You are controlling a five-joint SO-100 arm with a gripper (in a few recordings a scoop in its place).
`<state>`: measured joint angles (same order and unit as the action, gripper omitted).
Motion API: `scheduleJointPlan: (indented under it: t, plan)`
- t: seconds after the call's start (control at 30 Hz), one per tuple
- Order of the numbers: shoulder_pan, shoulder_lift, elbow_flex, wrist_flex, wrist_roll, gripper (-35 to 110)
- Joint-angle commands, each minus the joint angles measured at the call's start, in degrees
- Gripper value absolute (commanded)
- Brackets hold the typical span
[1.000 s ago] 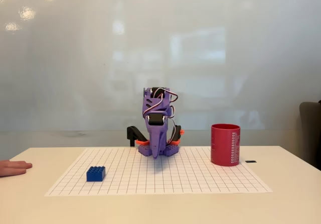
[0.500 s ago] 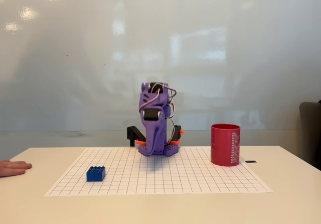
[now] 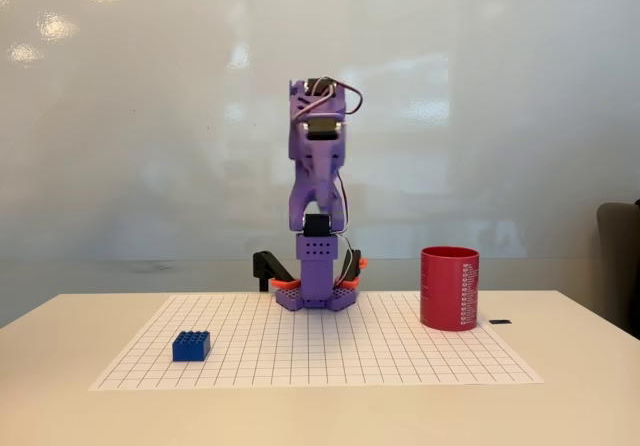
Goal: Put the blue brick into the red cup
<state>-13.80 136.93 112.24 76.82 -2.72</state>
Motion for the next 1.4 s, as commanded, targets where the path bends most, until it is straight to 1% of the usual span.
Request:
scheduleJointPlan:
  t: [0.0, 0.13, 0.23, 0.33, 0.5, 0.63, 0.73, 0.93, 1.13, 1.27, 1.37]
  plan:
    - [-9.67, -4.48, -5.45, 0.70, -5.71, -1]
    - [-14.06, -6.24, -8.35, -0.18, -3.69, -1]
    - [-13.45, -14.85, -14.59, 2.81, -5.01, -1]
    - [-9.76, -23.38, -17.75, 1.58, -6.24, -1]
    - [-2.72, -32.78, -16.35, -3.25, -7.65, -1]
    - [5.71, -36.39, -9.84, -12.57, -3.87, -1]
    - [10.02, -38.23, -8.53, -13.89, -1.85, -1]
    - [19.16, -36.91, -6.94, -14.77, 7.29, -1]
    - [33.13, -33.05, -3.78, -15.21, 23.29, -1]
    - [40.43, -32.17, -0.97, -16.26, 27.60, -1]
    - [44.65, -32.17, 0.26, -17.14, 36.56, -1]
